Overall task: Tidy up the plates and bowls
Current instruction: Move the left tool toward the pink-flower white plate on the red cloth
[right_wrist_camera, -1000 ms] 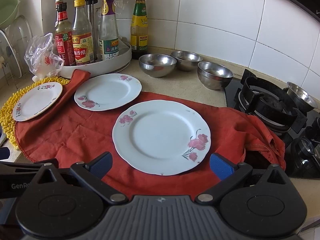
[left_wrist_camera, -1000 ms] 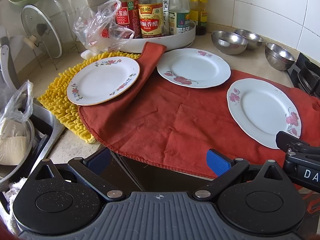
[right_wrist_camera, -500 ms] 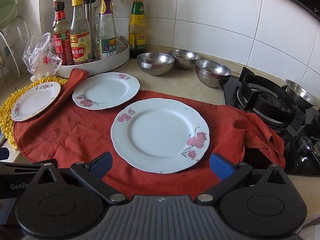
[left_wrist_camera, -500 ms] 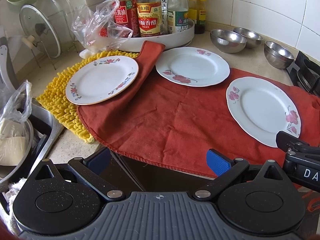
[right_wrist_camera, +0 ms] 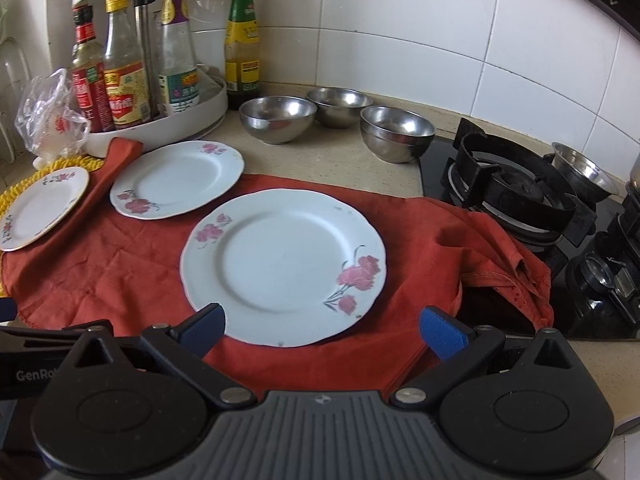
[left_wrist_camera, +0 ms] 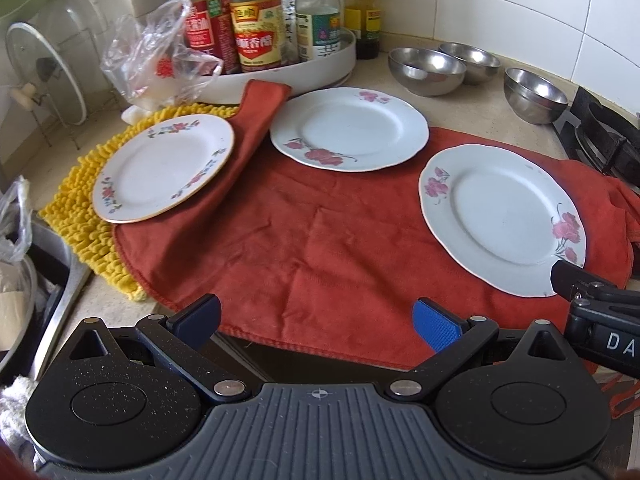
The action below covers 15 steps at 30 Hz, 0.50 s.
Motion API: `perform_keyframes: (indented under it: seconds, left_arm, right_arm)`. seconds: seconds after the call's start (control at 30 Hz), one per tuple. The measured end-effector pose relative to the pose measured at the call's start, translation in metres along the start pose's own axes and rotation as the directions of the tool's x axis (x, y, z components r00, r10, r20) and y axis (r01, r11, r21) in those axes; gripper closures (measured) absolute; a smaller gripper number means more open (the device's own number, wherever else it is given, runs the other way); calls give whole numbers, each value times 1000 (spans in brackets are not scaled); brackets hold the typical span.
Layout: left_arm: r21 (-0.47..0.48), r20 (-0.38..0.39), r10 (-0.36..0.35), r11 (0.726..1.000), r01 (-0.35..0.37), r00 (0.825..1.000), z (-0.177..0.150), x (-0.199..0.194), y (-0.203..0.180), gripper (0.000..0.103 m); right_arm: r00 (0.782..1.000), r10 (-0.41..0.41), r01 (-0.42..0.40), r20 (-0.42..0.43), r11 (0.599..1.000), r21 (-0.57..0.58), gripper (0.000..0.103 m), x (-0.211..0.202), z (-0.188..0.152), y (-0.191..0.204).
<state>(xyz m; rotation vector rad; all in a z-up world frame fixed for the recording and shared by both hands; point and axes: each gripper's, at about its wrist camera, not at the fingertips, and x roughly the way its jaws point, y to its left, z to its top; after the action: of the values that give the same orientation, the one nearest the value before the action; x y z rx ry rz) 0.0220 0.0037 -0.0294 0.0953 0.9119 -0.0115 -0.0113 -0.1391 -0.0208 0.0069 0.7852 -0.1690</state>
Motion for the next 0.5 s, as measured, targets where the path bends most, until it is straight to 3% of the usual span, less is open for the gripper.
perform_keyframes:
  seconds: [0.5]
  left_arm:
    - [22,-30,-56,998,56,998,37,37,-31,0]
  right_arm:
    - [1000,-17,17,-17,1000,4,1,47,31,-34]
